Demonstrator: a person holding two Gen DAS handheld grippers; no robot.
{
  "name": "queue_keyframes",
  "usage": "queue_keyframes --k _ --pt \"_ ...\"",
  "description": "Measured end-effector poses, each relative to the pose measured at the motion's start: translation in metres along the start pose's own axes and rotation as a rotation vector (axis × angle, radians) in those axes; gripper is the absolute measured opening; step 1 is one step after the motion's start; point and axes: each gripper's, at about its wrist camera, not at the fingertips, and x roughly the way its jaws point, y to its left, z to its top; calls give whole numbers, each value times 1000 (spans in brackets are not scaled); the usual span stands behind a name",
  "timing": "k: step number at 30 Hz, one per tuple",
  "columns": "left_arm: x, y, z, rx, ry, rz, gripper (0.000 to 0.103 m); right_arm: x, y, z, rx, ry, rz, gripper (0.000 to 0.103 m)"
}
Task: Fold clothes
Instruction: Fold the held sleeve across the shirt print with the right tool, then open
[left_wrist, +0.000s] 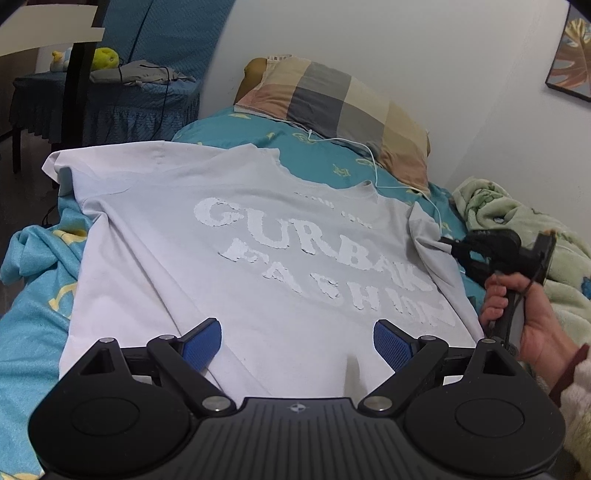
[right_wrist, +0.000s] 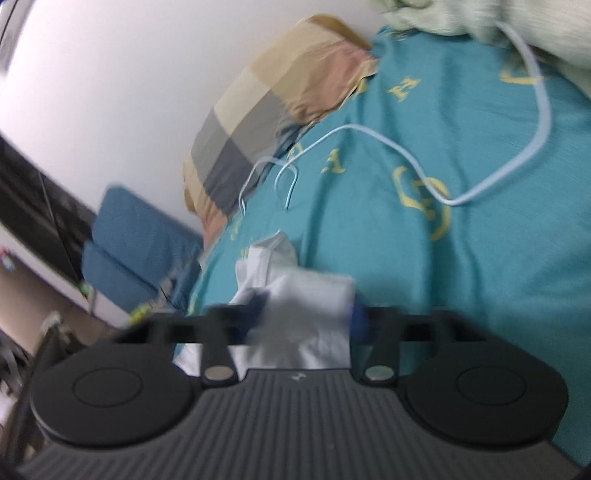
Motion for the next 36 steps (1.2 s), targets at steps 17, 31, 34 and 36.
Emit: queue_keyframes --k 17,31,34,36 --pt "-20 3 13 -65 -62 -48 91 -89 87 65 -330 -249 -544 5" --pt "-32 41 23 -109 -97 4 91 12 205 -113 -446 112 -127 12" --pt "-29 41 24 -108 -94 -6 91 -2 203 -122 -451 139 -117 58" --pt "-28 38 24 -96 -93 -13 91 -29 208 -123 -469 119 -103 72"
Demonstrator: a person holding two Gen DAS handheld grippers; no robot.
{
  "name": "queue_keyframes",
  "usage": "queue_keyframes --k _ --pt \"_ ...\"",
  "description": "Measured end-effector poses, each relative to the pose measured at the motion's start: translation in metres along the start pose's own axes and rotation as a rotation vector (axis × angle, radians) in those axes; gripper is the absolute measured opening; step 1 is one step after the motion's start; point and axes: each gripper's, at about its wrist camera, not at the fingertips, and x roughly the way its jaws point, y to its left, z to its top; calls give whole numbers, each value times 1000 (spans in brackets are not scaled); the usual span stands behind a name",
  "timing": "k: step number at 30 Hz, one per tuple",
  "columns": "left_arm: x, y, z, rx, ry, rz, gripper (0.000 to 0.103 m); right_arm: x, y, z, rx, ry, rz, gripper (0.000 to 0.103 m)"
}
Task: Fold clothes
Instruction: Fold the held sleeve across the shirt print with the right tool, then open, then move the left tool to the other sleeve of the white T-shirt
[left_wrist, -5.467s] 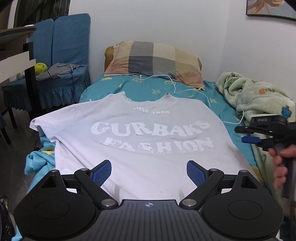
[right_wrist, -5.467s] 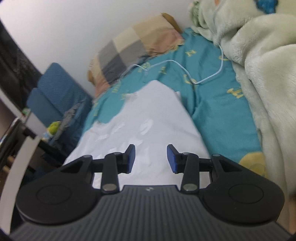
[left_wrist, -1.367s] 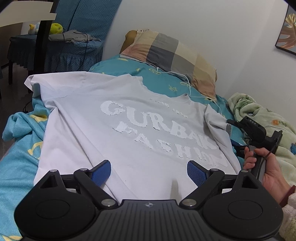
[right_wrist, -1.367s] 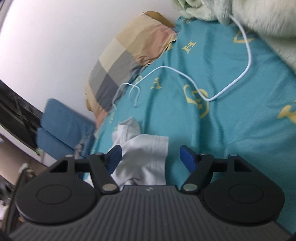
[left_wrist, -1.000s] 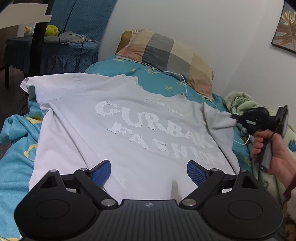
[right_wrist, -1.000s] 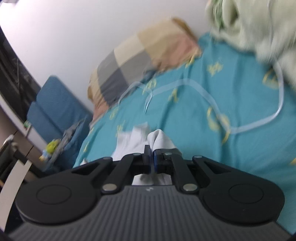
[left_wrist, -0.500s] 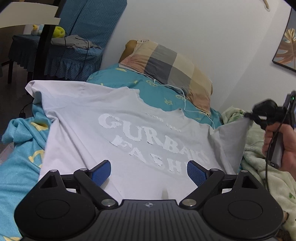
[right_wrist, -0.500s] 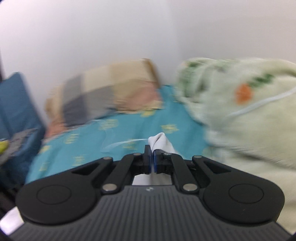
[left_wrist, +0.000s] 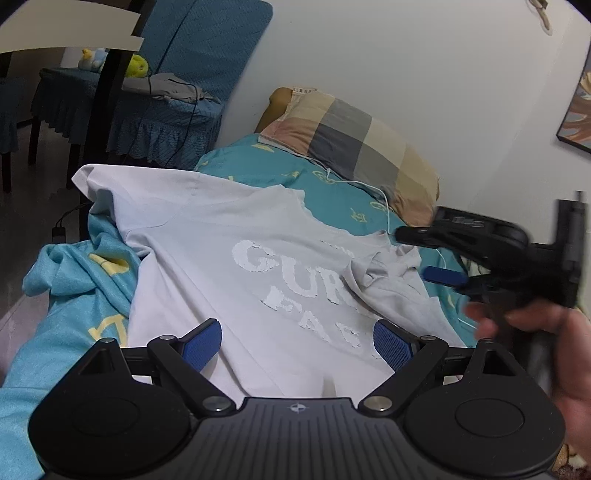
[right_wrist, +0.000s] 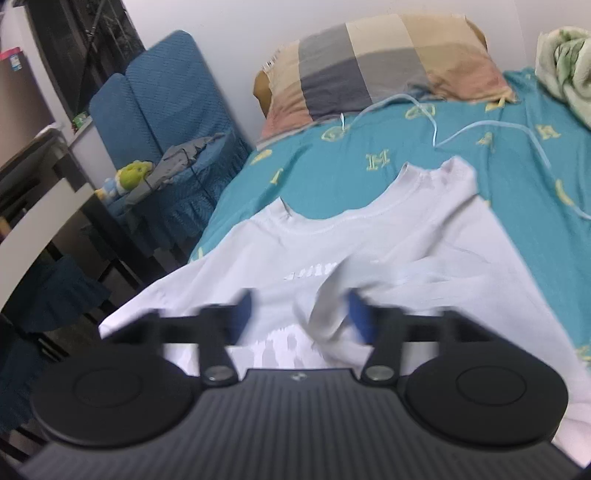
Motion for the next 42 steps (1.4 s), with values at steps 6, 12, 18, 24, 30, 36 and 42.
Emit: queue_keyframes --k 6,12,18,24,30,36,42 --pt "-7 -18 -5 67 7 -27 91 -105 -5 -12 3 13 -42 72" --pt "-28 -34 -15 133 17 -41 91 -198 -4 -48 -14 86 -132 72" --pt "-45 -44 -23 150 32 -32 91 -240 -9 -73 27 23 -102 72" --pt "-48 -61 -28 224 29 9 91 -238 -29 -83 49 1 -99 72" --pt "-41 -79 -33 289 33 31 91 -230 -44 -91 29 18 -140 72" --pt "-18 -101 -34 351 71 52 90 -234 -51 -89 18 -21 -158 72" --pt "19 -133 -38 408 107 41 89 -235 -62 -89 29 -39 -150 72"
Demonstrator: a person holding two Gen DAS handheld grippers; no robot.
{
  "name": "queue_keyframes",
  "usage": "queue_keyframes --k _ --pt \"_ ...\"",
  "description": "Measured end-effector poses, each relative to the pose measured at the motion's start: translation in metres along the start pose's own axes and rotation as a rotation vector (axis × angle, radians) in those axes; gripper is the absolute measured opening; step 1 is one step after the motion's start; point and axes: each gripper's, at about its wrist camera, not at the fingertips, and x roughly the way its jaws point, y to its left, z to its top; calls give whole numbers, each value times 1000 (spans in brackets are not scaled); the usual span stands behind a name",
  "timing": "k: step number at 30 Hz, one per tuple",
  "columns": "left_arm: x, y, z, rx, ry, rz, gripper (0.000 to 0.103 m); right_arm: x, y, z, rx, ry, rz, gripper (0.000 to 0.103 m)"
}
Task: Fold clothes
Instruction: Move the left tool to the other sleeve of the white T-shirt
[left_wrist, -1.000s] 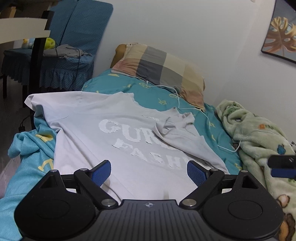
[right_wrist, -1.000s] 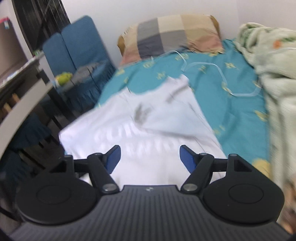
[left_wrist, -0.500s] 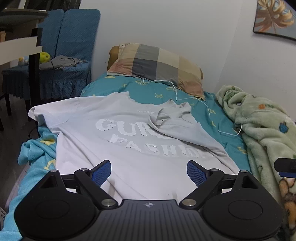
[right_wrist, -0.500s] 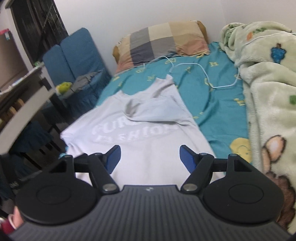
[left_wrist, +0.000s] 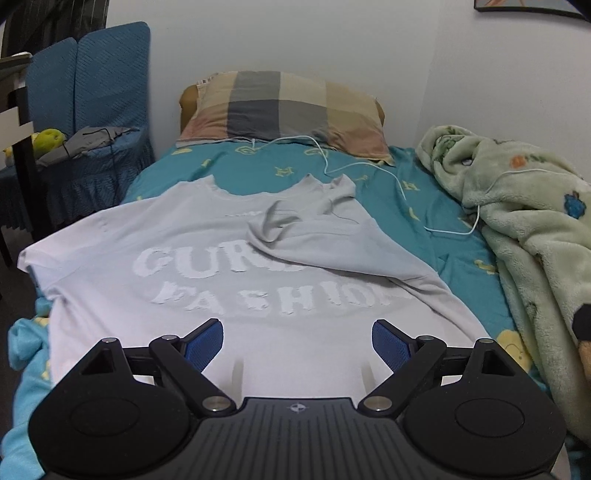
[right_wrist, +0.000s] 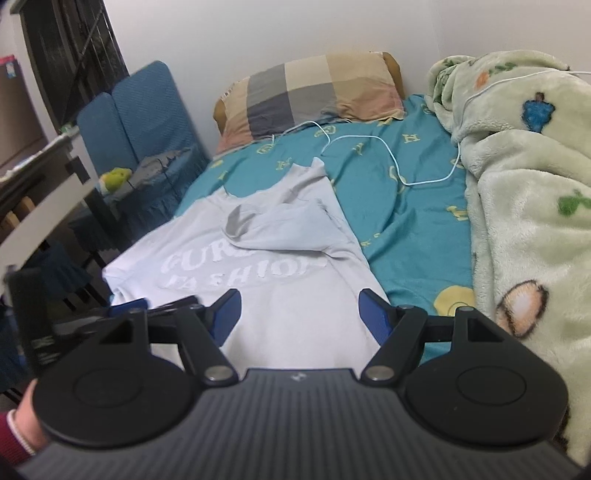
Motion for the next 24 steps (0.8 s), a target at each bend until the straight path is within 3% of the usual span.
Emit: queue_keyframes --k 3,6,16,24 --pt "24 -13 9 -17 4 -15 89 0 -5 1 21 -7 -10 72" --pt "52 -29 22 35 -22 -5 89 0 -12 0 63 -13 -24 72" --pt "141 -57 67 19 -40 -1 82 18 -66 -2 333 -15 -90 72" --pt "192 -85 81 -15 -21 -20 78 33 -77 -6 383 7 -101 72"
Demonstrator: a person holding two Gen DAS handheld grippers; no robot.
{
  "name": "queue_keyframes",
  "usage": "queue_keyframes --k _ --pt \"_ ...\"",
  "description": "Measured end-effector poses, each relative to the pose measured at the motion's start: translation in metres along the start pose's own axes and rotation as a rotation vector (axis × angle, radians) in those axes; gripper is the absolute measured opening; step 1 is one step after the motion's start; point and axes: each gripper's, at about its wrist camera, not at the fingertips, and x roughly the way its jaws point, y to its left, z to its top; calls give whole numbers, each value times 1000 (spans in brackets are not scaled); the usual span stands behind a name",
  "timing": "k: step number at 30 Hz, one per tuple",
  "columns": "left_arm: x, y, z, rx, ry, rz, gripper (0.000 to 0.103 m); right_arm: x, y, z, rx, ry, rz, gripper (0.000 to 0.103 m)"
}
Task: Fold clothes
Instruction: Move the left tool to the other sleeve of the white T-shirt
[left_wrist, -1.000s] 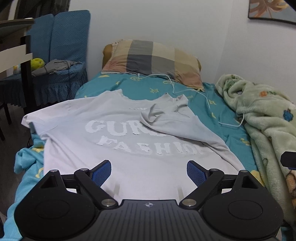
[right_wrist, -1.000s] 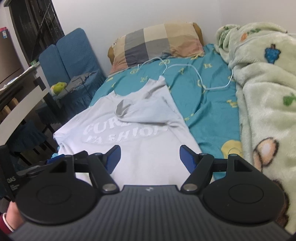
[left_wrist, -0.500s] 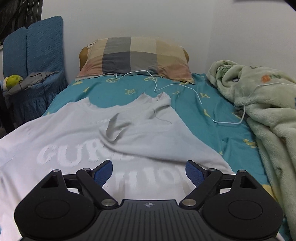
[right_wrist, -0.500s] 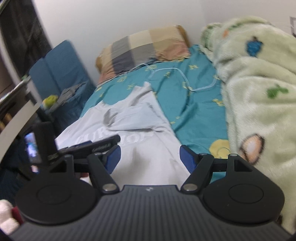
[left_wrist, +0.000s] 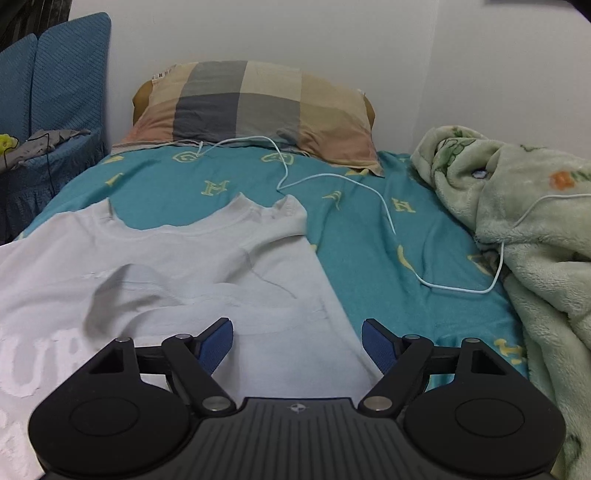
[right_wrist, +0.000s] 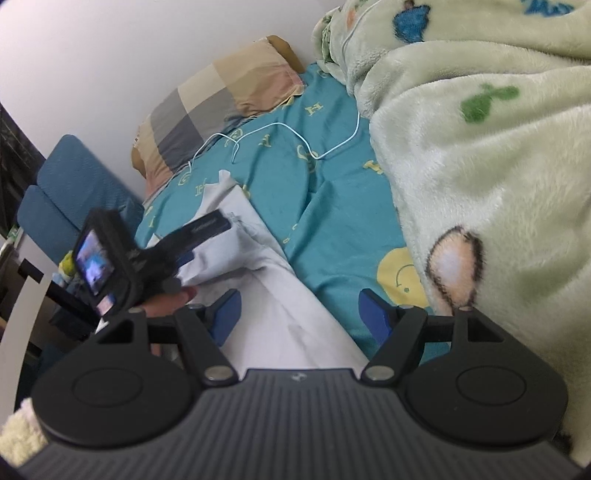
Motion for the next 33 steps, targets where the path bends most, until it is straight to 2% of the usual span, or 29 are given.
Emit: queue_keyframes --k 2,3,4,5,6,7,9,12,16,21,24,27,29,33 --pt "11 -7 1 -4 26 0 69 4 1 0 -10 2 -3 72" --pt "19 -7 0 -19 62 0 58 6 0 0 -11 7 -5 72" --pt "26 -8 -1 -34 95 2 42 7 -1 -1 -11 12 -6 72" --pt "28 -6 -2 -46 97 27 35 8 -2 -1 -8 15 -8 72" --pt "29 -5 -2 -59 99 48 17 9 -3 -2 -5 17 -10 72" --pt "24 0 0 -85 94 28 8 9 -3 -2 -2 17 -12 72" --pt "8 12 3 -156 78 -29 6 11 -5 -1 -1 18 -17 72" --pt "-27 29 7 -217 31 -112 5 9 -5 -1 9 14 -17 72" --pt "-73 59 -4 -316 10 -161 4 3 -2 0 3 1 -13 72" --pt "-101 92 -46 -461 64 -146 3 -5 -3 0 1 -13 -13 72" --pt "-97 102 -72 -463 117 -90 4 -8 -4 0 6 -16 -12 72" --pt "-92 109 -83 -437 130 -79 7 -9 -5 0 4 -14 -16 72" --pt "-93 112 -80 -407 122 -84 13 -10 -4 -1 -3 -10 -19 72" --pt "-98 127 -65 -432 107 -88 56 -7 -3 -2 -14 -1 -21 72"
